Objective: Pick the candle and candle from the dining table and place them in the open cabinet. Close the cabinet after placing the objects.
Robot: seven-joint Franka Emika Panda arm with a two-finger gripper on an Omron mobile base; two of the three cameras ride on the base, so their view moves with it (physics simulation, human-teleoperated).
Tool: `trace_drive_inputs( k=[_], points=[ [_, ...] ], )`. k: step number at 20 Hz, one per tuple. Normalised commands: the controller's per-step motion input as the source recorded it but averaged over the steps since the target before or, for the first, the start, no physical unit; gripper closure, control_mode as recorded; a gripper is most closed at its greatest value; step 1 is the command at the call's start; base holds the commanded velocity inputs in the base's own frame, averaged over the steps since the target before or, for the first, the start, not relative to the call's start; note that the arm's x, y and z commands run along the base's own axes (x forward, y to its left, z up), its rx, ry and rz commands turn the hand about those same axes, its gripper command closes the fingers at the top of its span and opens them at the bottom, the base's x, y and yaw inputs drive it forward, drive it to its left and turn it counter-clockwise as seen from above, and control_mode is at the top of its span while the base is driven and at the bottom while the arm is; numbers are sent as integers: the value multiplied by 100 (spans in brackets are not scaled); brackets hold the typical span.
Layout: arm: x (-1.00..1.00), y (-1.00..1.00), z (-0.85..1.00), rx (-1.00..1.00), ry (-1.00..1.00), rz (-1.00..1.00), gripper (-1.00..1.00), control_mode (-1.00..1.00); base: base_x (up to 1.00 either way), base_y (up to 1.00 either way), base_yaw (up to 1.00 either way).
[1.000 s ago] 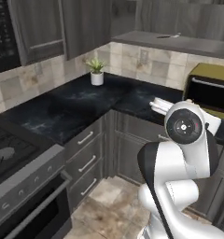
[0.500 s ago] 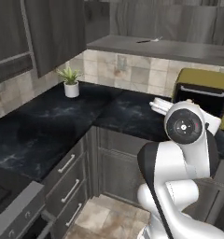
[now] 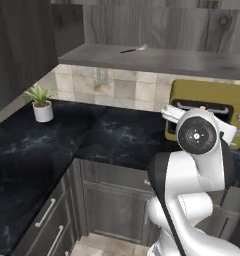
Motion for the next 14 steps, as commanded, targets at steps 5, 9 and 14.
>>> trace_drive_inputs(
  k=[5, 9, 14],
  points=[
    [0, 0, 0, 0, 0, 0, 100, 100, 56, 0, -31],
    [0, 0, 0, 0, 0, 0, 100, 100, 46, 0, -30],
    [0, 0, 0, 0, 0, 0, 100, 100, 30, 0, -28]
  ],
)
